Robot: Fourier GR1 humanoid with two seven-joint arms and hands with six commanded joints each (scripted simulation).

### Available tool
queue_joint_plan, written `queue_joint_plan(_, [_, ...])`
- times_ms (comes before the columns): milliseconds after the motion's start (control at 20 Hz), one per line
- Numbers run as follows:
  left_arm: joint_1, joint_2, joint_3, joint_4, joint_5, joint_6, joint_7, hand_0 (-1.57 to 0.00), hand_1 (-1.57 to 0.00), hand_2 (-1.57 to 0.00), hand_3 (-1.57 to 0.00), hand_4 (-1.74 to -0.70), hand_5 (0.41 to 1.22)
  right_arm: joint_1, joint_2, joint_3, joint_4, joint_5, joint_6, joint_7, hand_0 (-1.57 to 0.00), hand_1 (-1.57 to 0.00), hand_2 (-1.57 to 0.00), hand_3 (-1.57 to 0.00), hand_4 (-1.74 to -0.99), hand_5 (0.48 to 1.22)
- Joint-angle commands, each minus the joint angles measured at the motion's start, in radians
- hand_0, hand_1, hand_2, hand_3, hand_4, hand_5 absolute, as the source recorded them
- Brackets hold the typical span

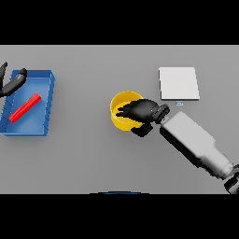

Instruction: Pick up the red beaker and tilt it to pour out 1 green nut into yellow bowl. Pick up the yellow bowl and place it on the metallic measuring scale.

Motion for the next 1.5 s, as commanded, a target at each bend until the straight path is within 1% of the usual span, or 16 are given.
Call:
queue_joint_plan(0, [-0.005,0.003,0.005,0.0,0.004,0.0,0.005,0.0,0.0,0.0,0.0,-0.71,0.691,0.013,0.004,0.009,-0.009,0.006,-0.003,0.008,-0.29,-0.24,-0.18,-0.17,-1.387,0.873])
queue_joint_plan(100, [-0.007,-0.003,0.004,0.003,0.007,-0.009,0.0,0.0,0.0,0.0,0.0,-0.72,0.692,0.004,-0.012,0.016,-0.003,0.012,-0.011,-0.033,-0.75,-0.69,-0.48,-0.35,-1.454,0.999])
queue_joint_plan(150, [-0.008,0.009,0.005,-0.008,0.007,-0.008,0.009,0.0,0.0,0.0,0.0,-0.72,0.692,0.001,-0.015,0.016,-0.002,0.006,-0.008,-0.054,-0.91,-0.87,-0.69,-0.46,-1.512,1.043])
queue_joint_plan(200, [-0.009,0.007,0.003,-0.006,0.004,-0.005,0.01,0.0,0.0,0.0,0.0,-0.72,0.693,0.003,-0.009,0.016,0.003,0.002,-0.012,-0.048,-1.05,-1.01,-0.87,-0.57,-1.552,1.079])
queue_joint_plan(300, [0.003,0.011,0.005,-0.025,0.009,0.006,0.009,0.0,0.0,0.0,0.0,-0.72,0.696,0.007,-0.015,0.016,0.001,-0.005,-0.031,-0.064,-1.23,-1.21,-1.12,-0.83,-1.614,1.13])
queue_joint_plan(450, [-0.011,0.006,-0.001,-0.014,0.004,-0.004,0.016,0.0,0.0,0.0,0.0,-0.72,0.694,-0.002,-0.019,0.031,-0.001,0.003,-0.044,-0.059,-1.4,-1.39,-1.22,-1.12,-1.676,1.174])
queue_joint_plan(550, [-0.016,0.016,0.001,-0.012,0.003,-0.009,0.03,0.0,0.0,0.0,0.0,-0.72,0.697,0.015,-0.042,0.027,-0.028,-0.004,-0.06,-0.068,-1.46,-1.45,-1.26,-1.22,-1.699,1.191])
queue_joint_plan(600, [-0.016,0.006,-0.004,-0.009,0.001,-0.011,0.024,0.0,0.0,0.0,0.0,-0.72,0.696,0.005,-0.025,0.025,-0.017,-0.003,-0.058,-0.041,-1.48,-1.48,-1.29,-1.23,-1.708,1.197])
queue_joint_plan(750, [0.0,0.015,0.0,-0.022,0.007,-0.011,0.01,0.0,0.0,0.0,0.0,-0.72,0.694,0.002,-0.035,0.005,-0.026,-0.024,-0.049,-0.044,-1.53,-1.52,-1.32,-1.31,-1.724,1.209])
queue_joint_plan(850, [0.003,0.023,0.004,-0.018,0.008,-0.014,0.011,0.0,0.0,0.0,0.0,-0.72,0.696,0.011,-0.05,-0.012,-0.065,-0.046,-0.024,-0.037,-1.54,-1.54,-1.33,-1.34,-1.73,1.213])
queue_joint_plan(900, [-0.009,0.014,0.002,-0.013,0.01,-0.017,0.025,0.0,0.0,0.0,0.0,-0.72,0.696,0.004,-0.064,-0.03,-0.075,-0.06,-0.014,-0.043,-1.55,-1.55,-1.34,-1.33,-1.732,1.215])
queue_joint_plan(1000, [-0.012,0.008,0.003,-0.007,0.009,-0.011,0.024,0.0,0.0,0.0,0.0,-0.72,0.693,-0.003,-0.066,-0.052,-0.11,-0.081,0.017,-0.001,-1.56,-1.56,-1.39,-1.28,-1.735,1.217])
queue_joint_plan(1100, [-0.014,-0.004,-0.006,0.011,-0.003,-0.014,0.019,0.0,0.0,0.0,0.0,-0.72,0.692,0.002,-0.105,-0.079,-0.179,-0.1,0.049,0.004,-1.56,-1.56,-1.43,-1.23,-1.737,1.218])
queue_joint_plan(1200, [-0.014,0.001,-0.01,0.002,-0.008,-0.014,0.02,0.0,0.0,0.0,0.0,-0.72,0.686,0.015,-0.14,-0.108,-0.2,-0.098,0.029,0.015,-1.56,-1.56,-1.43,-1.19,-1.739,1.219])
queue_joint_plan(1300, [-0.009,0.013,-0.009,-0.025,-0.008,-0.006,0.015,0.0,0.0,0.0,0.0,-0.71,0.686,0.023,-0.157,-0.126,-0.222,-0.094,0.021,0.048,-1.57,-1.57,-1.48,-1.17,-1.74,1.22])
queue_joint_plan(1450, [0.0,0.025,-0.001,-0.033,0.002,-0.005,0.021,0.0,0.0,0.0,0.0,-0.72,0.688,0.027,-0.173,-0.145,-0.254,-0.104,0.031,0.054,-1.56,-1.57,-1.52,-1.16,-1.74,1.22])
